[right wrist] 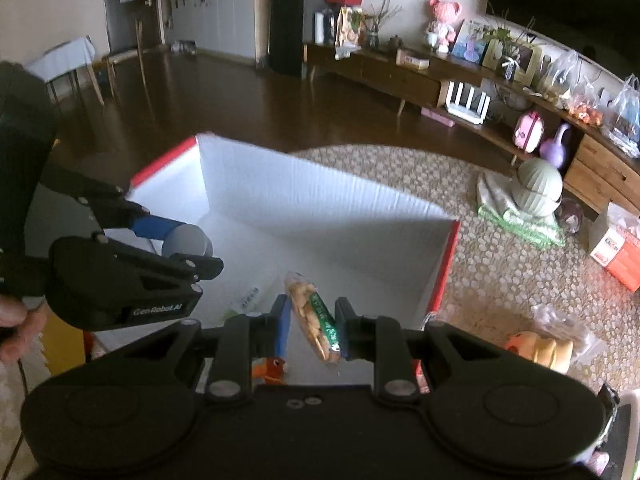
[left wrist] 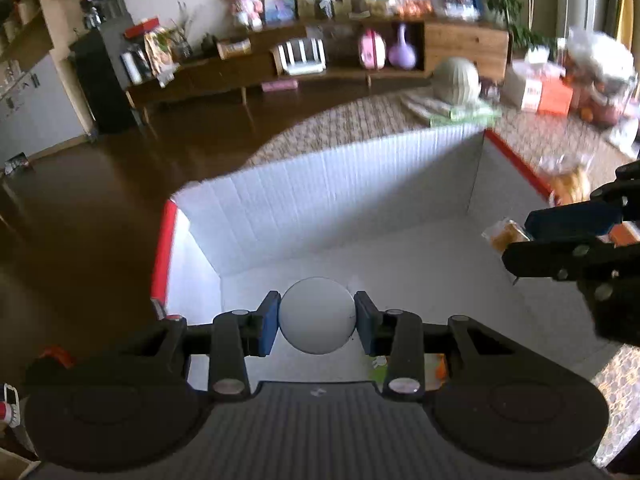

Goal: Organize objects
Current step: 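Carry the disc and snack packet with both grippers over the red box, then open both grippers to drop the disc and snack packet into the box, then withdraw both grippers from the box back over the table items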

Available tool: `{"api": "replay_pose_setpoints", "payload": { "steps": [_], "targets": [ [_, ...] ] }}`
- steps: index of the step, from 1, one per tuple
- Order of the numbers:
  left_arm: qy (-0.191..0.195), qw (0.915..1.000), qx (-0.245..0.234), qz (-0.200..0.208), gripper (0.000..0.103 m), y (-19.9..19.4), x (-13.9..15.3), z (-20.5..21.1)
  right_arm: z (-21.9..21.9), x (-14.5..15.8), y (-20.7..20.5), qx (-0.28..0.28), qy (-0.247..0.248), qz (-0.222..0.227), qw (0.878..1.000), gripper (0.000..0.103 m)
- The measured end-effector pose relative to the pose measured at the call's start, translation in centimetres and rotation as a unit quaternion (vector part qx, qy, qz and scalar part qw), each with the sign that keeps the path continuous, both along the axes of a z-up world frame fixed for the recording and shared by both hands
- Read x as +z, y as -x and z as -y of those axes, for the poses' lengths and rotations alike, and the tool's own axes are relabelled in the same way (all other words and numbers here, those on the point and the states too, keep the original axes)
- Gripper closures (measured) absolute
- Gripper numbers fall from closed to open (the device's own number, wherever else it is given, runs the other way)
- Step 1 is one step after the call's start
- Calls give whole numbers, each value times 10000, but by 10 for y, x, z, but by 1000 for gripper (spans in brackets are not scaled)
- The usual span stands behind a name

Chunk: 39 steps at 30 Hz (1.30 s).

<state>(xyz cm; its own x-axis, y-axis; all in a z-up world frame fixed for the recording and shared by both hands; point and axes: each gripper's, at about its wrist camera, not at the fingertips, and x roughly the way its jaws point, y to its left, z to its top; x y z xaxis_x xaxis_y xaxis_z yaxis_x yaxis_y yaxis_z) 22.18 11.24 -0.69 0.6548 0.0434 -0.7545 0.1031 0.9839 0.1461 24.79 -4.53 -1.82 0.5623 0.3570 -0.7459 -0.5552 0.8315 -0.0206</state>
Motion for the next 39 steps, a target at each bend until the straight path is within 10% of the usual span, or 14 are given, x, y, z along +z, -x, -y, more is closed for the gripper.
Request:
{"api": "replay_pose_setpoints", "payload": {
  "steps": [19, 39],
  "targets": [
    [231, 9912, 146, -1293, 64, -37, -34, -9, -25, -33, -9, 128, 563, -513, 9970, 79],
    [394, 9980, 318, -391, 48, -1, -2, -10, 26, 28, 31, 101, -147, -104, 9998, 67]
  ]
}}
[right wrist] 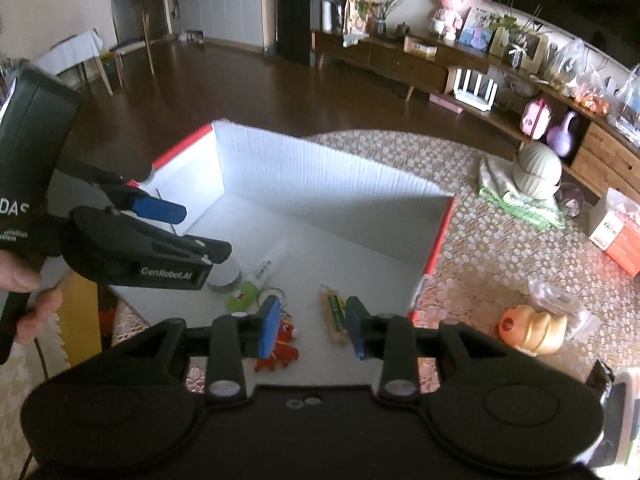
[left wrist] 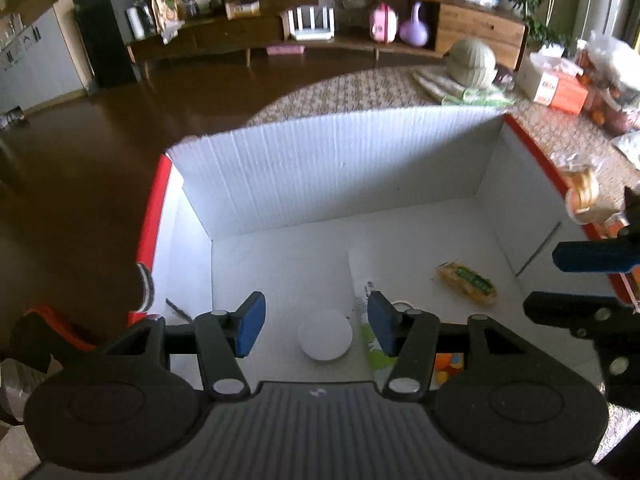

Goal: Organize objects
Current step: 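Withdraw both grippers from the box back over the table items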

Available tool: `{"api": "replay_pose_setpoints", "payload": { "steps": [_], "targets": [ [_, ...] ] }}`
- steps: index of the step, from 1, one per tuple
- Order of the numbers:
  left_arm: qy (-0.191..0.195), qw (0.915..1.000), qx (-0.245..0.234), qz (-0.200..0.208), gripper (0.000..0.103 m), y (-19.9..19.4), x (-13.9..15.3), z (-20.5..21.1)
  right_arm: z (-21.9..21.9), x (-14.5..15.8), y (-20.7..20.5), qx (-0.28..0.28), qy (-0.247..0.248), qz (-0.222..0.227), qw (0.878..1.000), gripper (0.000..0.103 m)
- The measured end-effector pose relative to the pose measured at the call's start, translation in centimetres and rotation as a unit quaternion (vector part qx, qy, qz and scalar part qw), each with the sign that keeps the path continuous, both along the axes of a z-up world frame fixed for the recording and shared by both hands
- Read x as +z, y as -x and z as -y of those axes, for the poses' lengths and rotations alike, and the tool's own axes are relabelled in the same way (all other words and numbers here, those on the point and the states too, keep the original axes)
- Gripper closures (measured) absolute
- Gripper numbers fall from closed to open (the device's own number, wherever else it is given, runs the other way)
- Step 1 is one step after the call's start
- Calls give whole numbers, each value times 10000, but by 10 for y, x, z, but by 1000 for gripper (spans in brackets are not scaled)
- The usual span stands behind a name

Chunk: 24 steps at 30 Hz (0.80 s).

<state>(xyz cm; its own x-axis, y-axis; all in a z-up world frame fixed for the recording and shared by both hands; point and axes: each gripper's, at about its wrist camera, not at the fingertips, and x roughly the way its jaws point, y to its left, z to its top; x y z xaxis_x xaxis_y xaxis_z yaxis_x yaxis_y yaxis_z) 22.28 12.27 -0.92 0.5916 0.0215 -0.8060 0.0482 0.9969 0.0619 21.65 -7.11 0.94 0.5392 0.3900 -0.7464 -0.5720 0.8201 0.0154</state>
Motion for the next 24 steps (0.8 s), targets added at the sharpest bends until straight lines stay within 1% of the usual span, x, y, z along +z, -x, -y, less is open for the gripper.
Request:
{"api": "replay_pose_setpoints", "payload": {
  "steps": [5, 10, 16, 18, 20, 21, 22, 24],
  "targets": [
    [105, 9996, 5, 273, 48, 20, 17, 8, 18, 17, 18, -44, -186, 130, 9997, 65],
    [200, 9984, -98, 527, 48, 43, 36, 23, 37, 29, 41, -167, -473, 144, 9986, 63],
    [366, 9962, -156, 773, 48, 70, 54, 40, 66, 40, 65, -320, -745, 265, 9964, 55],
    [437, 9955, -127, 837, 48, 79, 59, 44, 79, 41, 74, -411, -849, 284, 9951, 49],
    [475, 9947, -104, 906, 43, 88, 63, 48, 91, 40, 81, -495, -924, 282, 9941, 47],
    [494, 9942, -94, 949, 36, 93, 65, 50, 97, 40, 86, -520, -931, 305, 9938, 45],
    [528, 9936, -80, 993, 33, 98, 66, 52, 103, 40, 91, -546, -920, 346, 9937, 45],
    [597, 9926, -102, 1054, 33, 107, 68, 57, 115, 40, 100, -602, -902, 425, 9932, 40]
  ]
}}
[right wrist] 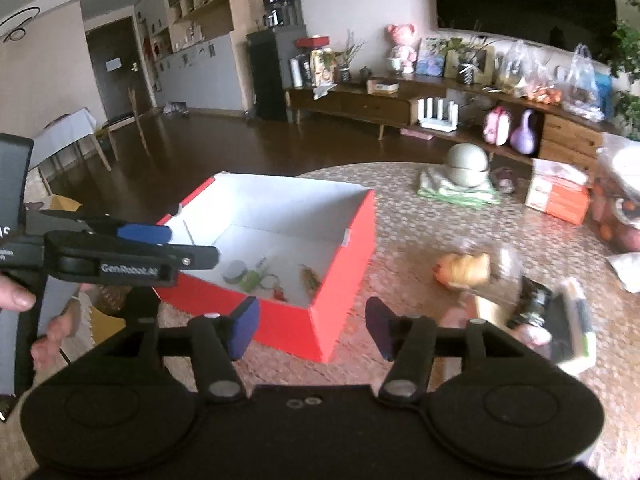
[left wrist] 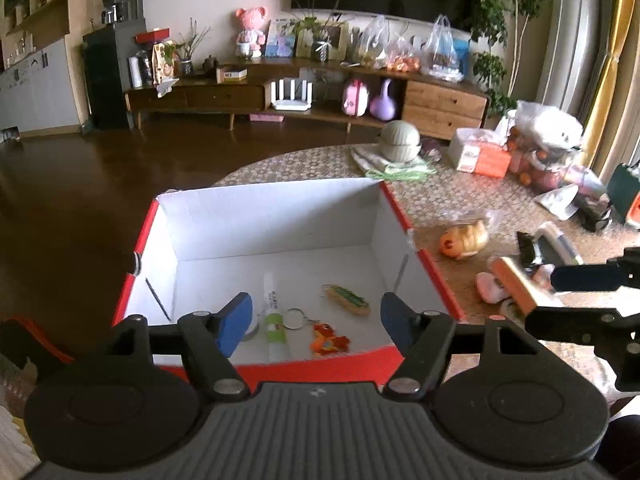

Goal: Organize objects
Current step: 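Withdraw both grippers from the box back over the table items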

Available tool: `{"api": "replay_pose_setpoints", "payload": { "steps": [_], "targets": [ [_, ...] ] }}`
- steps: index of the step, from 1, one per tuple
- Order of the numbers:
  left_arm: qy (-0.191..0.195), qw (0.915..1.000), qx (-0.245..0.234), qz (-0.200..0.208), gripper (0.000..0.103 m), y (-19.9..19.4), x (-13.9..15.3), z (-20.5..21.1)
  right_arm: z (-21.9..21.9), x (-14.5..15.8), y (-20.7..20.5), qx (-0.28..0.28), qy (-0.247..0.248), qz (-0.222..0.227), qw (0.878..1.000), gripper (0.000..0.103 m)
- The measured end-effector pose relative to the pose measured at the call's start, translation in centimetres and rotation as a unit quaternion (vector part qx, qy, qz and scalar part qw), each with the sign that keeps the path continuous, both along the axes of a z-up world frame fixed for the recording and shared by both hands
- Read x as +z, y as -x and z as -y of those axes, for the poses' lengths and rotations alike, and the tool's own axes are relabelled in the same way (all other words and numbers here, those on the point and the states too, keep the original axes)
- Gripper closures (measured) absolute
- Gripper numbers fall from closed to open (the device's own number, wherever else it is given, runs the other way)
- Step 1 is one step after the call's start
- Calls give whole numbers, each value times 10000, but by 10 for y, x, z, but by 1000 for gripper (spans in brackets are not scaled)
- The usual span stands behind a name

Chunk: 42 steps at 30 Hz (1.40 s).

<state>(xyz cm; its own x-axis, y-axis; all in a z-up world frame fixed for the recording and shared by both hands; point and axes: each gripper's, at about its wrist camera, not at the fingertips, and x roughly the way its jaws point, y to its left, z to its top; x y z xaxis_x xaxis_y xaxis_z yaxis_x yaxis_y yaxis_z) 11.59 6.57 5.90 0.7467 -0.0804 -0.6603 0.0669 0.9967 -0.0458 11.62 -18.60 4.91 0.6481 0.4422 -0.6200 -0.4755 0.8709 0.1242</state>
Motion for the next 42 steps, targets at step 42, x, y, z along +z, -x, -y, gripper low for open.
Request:
{"api": "replay_pose_setpoints", "payload": {
  "steps": [42],
  "targets": [
    [101, 9934, -1133, 130, 11, 7, -56, 220, 208, -53, -18, -1691, 618, 122, 9836, 17]
  ]
}}
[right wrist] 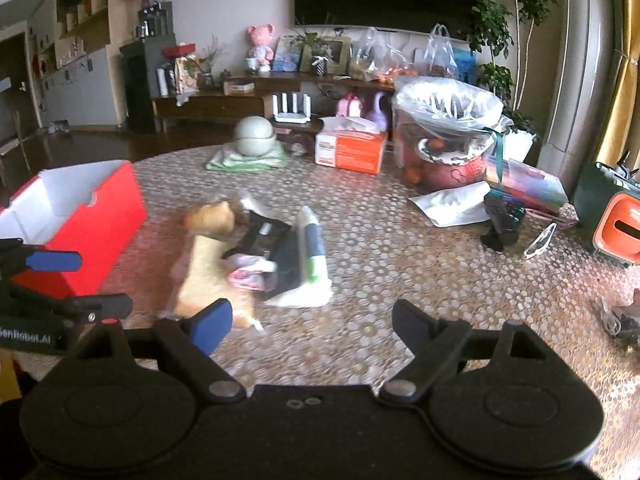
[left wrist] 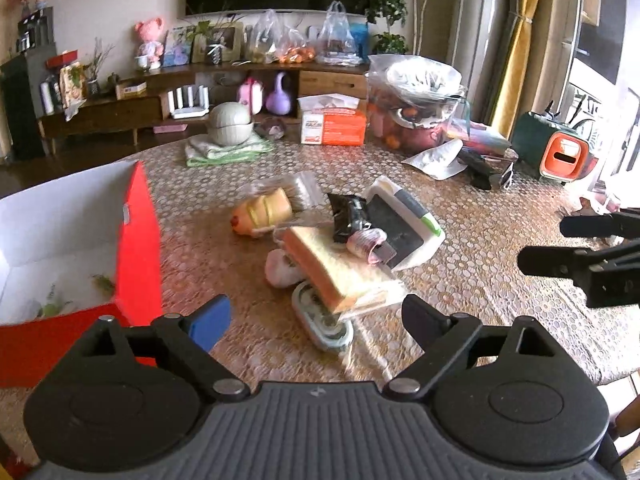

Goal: Organize objects
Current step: 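Withdraw both grippers from the box back over the table items, then grasp the pink wrapped item with the left gripper while the right grasps the white package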

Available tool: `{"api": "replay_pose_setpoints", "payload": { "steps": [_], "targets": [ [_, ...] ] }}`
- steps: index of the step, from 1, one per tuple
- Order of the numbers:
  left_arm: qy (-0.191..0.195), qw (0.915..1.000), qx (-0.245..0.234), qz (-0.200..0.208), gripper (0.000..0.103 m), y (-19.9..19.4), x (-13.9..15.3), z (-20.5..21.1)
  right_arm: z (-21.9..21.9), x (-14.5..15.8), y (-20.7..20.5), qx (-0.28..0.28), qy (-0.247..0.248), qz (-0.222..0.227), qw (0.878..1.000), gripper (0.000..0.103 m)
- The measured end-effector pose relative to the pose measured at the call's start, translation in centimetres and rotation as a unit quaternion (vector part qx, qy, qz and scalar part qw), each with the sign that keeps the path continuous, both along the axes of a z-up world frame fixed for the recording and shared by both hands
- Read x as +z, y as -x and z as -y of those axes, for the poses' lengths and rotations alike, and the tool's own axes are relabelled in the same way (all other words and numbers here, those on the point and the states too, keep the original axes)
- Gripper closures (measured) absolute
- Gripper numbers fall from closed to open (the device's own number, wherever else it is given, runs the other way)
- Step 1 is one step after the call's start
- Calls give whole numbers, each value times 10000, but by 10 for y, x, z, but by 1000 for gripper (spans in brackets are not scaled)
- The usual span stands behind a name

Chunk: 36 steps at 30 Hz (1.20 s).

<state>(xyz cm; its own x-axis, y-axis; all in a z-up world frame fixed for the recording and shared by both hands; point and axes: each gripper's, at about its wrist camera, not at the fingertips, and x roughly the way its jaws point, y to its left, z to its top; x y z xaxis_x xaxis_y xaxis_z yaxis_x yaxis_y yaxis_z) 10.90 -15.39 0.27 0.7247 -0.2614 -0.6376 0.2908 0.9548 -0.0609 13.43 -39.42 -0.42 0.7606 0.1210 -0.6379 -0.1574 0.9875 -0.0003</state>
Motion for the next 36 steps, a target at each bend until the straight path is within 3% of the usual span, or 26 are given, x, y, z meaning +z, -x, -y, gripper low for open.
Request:
{"api": "replay_pose_setpoints", "payload": {
  "steps": [9, 29, 32, 36],
  "targets": [
    [-390, 9991, -181, 8, 11, -44, -24, 34, 5, -24, -53, -31, 50, -277, 9996, 17],
    [-405, 9976, -545, 116, 11, -97, -61, 73, 0, -67, -115, 28, -172, -718, 9973, 35],
    [-427, 9969, -625, 211, 19, -99, -61, 77, -2, -70, -118, 45, -216, -736, 9970, 37],
    [-456, 9961, -739, 179, 39, -102, -64, 82, -4, -73, -122, 57, -264, -756, 9968, 40]
  ]
}}
